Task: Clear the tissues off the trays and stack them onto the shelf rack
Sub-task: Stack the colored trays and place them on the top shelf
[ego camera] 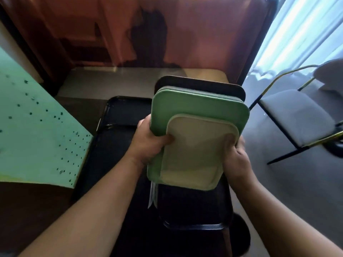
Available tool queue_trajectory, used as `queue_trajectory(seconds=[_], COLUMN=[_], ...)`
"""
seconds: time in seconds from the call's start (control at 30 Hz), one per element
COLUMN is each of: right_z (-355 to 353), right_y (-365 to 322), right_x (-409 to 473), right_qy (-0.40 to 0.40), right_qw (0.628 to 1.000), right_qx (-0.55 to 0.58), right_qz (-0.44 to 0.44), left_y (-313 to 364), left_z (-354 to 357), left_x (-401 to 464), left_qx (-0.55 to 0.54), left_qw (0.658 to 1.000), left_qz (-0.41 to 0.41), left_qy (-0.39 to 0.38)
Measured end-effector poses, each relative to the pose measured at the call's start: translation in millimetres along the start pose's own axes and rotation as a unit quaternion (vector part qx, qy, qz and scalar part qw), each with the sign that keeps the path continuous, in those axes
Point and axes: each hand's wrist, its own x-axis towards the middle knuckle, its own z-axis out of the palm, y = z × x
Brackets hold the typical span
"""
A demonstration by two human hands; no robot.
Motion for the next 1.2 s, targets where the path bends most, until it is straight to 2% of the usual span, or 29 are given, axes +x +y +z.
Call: queue_trajectory(seconds=[0.17,0.3,0.5,0.73,0.9,1.0,1.2], right_z=[-29,-36,-42,-53,-52,-53,-62], right_y=[19,34,56,79,86,85,81], right_x=[-5,-13,-26,-43,-45,-41,-33], right_qy=[0.028,0.035,0.029,0.01,0.015,0.016,-0.041], right_qw=[0.997,0.993,0.986,0.981,0.977,0.975,0.975], right_qx=[-0.034,-0.056,-0.073,-0.123,-0.122,-0.129,-0.145], right_qz=[-0.064,-0.102,-0.146,-0.15,-0.176,-0.183,-0.165], left_y=[-10,-20,-39,-51,-49,-54,-71], left_z=[31,43,43,39,39,37,41], left_x=[-20,-39,-61,-80,-88,-84,-73], left_qx=[0.033,0.081,0.067,-0.003,0.006,0.048,0.077], left_qw=[0.999,0.994,0.991,0.999,1.0,0.999,0.996], left_qz=[0.038,0.051,0.072,0.004,-0.008,-0.018,-0.04], left_qy=[0.01,0.056,0.086,0.044,0.025,0.018,0.028])
